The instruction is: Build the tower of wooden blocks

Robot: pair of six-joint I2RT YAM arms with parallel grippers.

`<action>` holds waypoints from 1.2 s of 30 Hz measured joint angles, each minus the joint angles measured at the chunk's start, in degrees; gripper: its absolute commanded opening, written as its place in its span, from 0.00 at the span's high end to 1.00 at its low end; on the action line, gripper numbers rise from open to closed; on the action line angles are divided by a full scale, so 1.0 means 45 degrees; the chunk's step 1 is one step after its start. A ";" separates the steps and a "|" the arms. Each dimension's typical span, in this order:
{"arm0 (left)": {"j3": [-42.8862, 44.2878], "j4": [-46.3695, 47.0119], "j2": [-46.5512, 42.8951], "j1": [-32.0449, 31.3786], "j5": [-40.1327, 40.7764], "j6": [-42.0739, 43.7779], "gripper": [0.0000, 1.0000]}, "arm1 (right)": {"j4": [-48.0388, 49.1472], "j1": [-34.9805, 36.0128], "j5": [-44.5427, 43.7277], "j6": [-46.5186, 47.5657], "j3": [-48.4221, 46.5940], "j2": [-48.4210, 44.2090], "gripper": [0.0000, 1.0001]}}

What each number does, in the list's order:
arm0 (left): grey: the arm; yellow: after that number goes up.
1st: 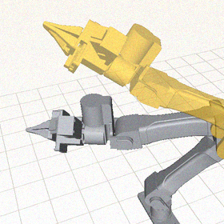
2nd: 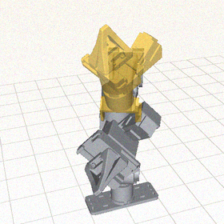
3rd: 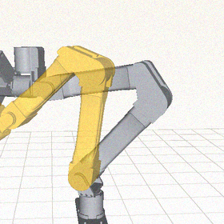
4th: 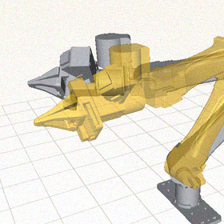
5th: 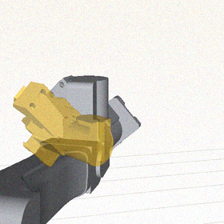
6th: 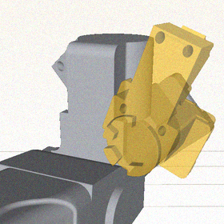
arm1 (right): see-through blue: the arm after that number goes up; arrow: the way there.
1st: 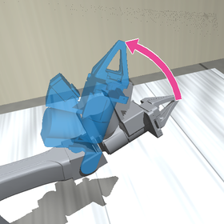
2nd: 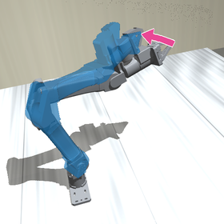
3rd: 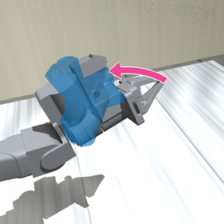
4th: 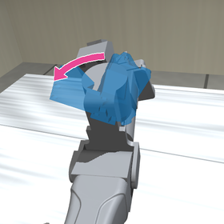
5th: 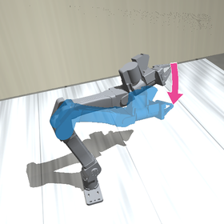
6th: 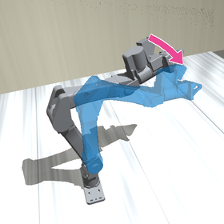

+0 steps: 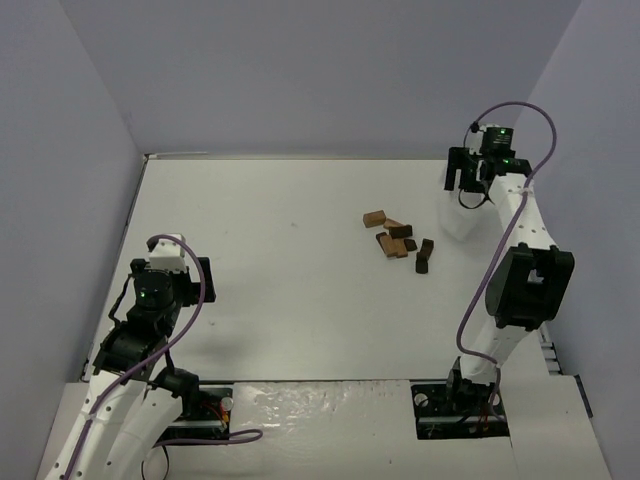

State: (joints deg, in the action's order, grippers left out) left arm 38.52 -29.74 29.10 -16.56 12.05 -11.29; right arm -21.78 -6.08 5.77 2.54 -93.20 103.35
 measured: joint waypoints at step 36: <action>0.0010 -0.0001 0.0353 0.0000 -0.0049 -0.0005 0.03 | 0.0500 -0.2668 0.7447 -0.1207 -0.2965 0.5051 0.00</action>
State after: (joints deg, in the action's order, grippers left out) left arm 38.57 -29.74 30.69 -16.56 11.83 -11.31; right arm -19.53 -18.08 39.28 -2.90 -106.54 126.08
